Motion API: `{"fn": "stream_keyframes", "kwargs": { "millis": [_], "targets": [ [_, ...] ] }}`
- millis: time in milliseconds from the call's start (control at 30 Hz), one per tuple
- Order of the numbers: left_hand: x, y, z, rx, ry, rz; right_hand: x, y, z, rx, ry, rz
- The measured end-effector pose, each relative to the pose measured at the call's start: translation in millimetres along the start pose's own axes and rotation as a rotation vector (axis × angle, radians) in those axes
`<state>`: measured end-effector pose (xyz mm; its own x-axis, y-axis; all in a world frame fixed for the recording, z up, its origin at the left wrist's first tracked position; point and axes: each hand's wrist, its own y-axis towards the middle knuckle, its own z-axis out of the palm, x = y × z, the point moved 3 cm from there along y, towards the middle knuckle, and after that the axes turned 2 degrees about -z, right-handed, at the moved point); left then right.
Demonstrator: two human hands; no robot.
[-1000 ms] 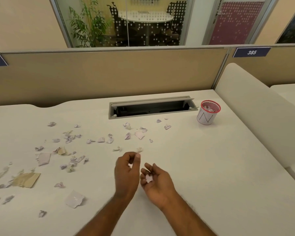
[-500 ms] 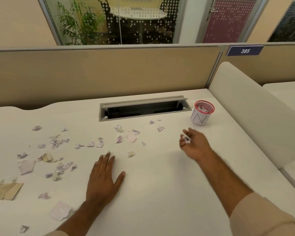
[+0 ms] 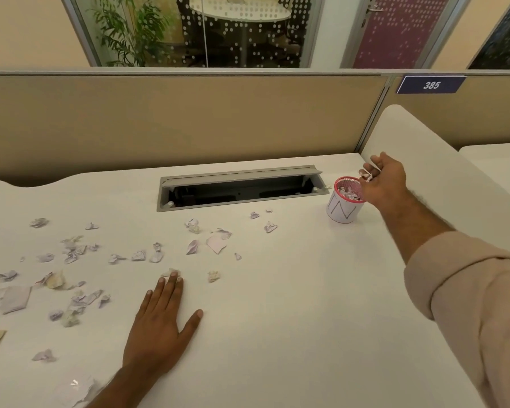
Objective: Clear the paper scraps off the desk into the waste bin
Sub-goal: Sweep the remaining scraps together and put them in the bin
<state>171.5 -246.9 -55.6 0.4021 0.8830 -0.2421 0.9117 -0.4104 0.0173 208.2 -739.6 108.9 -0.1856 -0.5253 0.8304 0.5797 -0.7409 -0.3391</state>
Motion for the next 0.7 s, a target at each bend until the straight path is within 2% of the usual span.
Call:
{"fn": "stream_keyframes", "kwargs": {
  "millis": [200,467,600,700],
  "targets": [
    [0,1,0,-0.007,0.008,-0.007,-7,11,-2,-0.036,-0.128,0.060],
    [-2,-1,-3,0.018,-0.002,-0.010,-14,-27,-8,0.030,-0.127,-0.003],
    [-5,-2,-10,0.052,-0.009,-0.024,-50,-80,-9,0.113,-0.182,0.021],
    [-1,-16,-25,0.017,0.092,0.008,-100,-125,-18,0.178,-0.298,0.045]
  ]
}}
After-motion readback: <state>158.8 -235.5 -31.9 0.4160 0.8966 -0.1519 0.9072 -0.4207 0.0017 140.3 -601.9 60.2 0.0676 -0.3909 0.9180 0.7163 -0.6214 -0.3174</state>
